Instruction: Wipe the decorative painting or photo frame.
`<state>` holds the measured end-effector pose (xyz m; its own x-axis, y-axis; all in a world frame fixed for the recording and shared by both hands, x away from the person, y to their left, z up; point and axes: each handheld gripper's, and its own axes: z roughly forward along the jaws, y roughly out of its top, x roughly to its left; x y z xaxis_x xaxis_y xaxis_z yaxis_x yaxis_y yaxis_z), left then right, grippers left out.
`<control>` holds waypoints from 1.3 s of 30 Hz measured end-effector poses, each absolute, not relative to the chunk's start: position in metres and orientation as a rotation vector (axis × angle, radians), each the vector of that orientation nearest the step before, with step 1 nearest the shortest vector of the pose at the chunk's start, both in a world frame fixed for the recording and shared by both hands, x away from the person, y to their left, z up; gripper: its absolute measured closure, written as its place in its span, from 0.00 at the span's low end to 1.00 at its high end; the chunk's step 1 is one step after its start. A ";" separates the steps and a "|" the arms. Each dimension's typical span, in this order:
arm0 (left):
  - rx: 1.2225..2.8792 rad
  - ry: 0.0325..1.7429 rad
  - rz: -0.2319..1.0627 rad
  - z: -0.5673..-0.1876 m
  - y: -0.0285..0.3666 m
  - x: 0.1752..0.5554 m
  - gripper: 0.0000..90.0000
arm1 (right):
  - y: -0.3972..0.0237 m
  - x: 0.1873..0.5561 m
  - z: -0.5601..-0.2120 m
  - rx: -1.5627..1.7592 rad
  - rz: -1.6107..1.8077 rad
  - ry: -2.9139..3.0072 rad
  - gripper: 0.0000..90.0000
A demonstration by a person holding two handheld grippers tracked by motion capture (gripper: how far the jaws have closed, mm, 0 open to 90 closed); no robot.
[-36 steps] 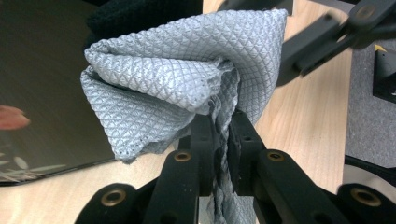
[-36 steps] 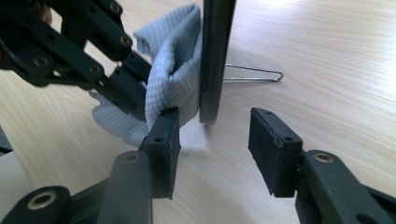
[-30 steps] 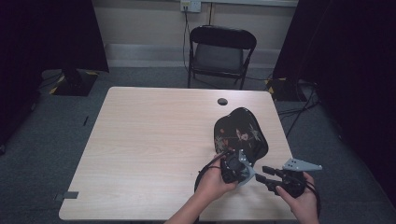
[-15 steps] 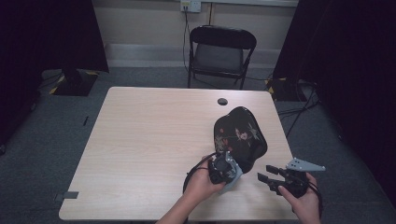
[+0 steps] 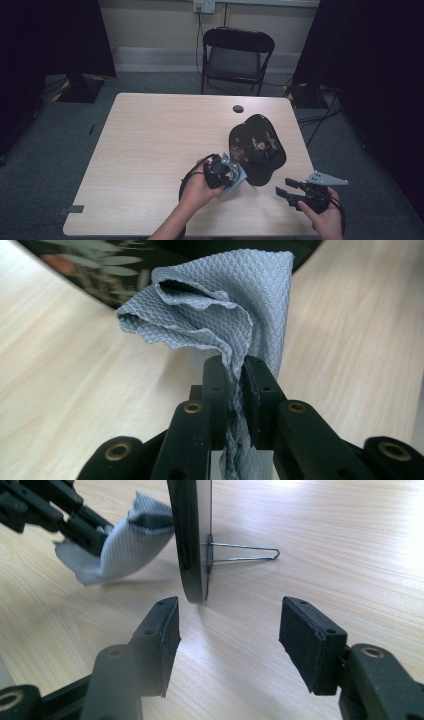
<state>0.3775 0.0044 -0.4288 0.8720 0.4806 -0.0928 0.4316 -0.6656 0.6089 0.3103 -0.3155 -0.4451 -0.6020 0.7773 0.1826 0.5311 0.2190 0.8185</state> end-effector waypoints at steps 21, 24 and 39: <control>2.293 0.856 0.135 -0.440 0.044 0.403 0.56 | -0.322 0.309 -0.449 1.245 1.318 2.225 0.44; 2.277 0.855 0.140 -0.439 0.048 0.402 0.49 | -0.322 0.308 -0.450 1.241 1.314 2.234 0.44; 2.248 0.810 0.124 -0.446 0.053 0.394 0.43 | -0.320 0.310 -0.458 1.242 1.290 2.265 0.42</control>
<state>0.3937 0.0525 -0.4461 0.7969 0.5861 -0.1463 0.5155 -0.5337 0.6703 0.3099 -0.3203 -0.4578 -0.6035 0.7765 0.1812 0.5518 0.2426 0.7979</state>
